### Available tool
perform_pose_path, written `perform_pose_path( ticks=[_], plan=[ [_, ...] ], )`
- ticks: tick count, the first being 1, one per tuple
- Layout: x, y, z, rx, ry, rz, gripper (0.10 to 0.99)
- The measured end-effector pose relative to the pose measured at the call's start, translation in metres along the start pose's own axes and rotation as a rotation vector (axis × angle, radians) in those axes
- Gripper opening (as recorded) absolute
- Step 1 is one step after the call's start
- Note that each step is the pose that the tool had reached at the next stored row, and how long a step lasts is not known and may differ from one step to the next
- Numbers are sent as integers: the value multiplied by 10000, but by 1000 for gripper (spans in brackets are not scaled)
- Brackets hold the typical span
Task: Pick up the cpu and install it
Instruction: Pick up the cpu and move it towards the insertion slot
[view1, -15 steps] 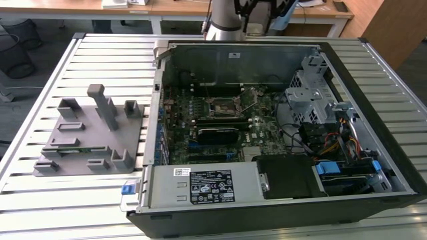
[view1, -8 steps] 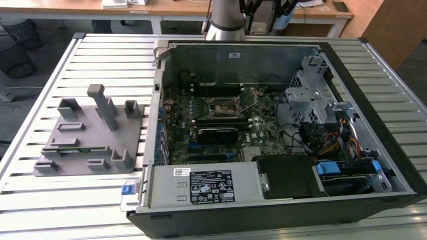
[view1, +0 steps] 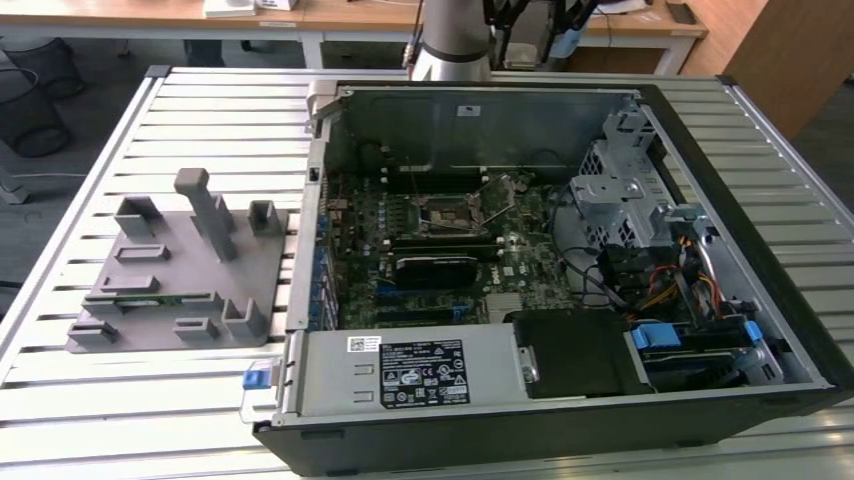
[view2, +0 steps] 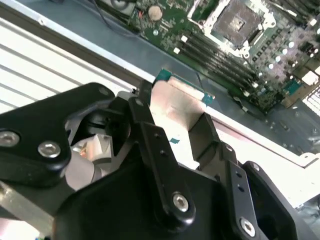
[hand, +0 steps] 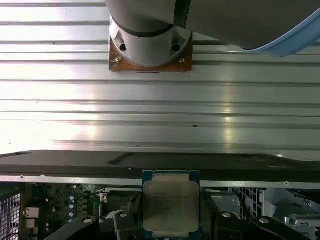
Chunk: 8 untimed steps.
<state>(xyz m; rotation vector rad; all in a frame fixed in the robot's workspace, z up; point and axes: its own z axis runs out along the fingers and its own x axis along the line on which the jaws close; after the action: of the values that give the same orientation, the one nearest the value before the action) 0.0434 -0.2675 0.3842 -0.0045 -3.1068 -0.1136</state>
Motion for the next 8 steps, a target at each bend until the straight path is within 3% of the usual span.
perform_pose_path(
  ticks=[5, 8],
  plan=[
    [10, -5, 2, -11, -26, 357, 545],
    [10, -59, 0, -12, -27, 359, 545]
  ],
)
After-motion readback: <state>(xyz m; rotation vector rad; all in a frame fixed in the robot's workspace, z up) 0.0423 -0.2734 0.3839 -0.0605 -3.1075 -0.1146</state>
